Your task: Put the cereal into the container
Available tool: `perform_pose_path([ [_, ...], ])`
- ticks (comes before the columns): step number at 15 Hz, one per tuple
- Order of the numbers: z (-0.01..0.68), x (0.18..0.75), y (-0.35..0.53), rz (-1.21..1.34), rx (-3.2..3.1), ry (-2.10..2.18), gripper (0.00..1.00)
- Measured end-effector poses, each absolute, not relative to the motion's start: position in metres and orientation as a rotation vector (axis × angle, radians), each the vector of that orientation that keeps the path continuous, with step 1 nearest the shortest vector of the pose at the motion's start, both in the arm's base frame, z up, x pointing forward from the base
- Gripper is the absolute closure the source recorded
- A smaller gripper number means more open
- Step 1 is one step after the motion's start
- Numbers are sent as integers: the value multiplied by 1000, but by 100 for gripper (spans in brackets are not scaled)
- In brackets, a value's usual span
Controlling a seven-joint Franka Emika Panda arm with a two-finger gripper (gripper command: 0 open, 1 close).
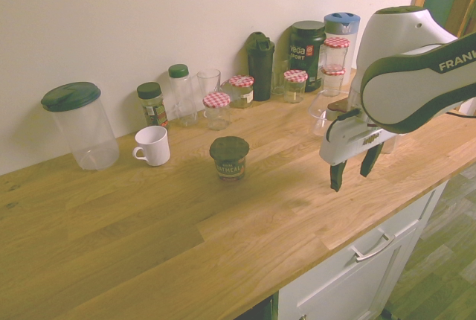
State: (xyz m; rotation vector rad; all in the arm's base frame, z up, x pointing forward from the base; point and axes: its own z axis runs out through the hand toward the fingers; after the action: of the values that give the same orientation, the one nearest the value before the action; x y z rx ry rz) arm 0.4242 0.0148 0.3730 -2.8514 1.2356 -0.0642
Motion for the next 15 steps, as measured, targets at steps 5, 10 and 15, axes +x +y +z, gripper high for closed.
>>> perform_pose_path([
  [5,371,440,35,-224,-2804,1212,0],
  [10,355,481,93,-405,-2697,1133,0],
  [15,351,526,145,-509,-2626,1057,0],
])
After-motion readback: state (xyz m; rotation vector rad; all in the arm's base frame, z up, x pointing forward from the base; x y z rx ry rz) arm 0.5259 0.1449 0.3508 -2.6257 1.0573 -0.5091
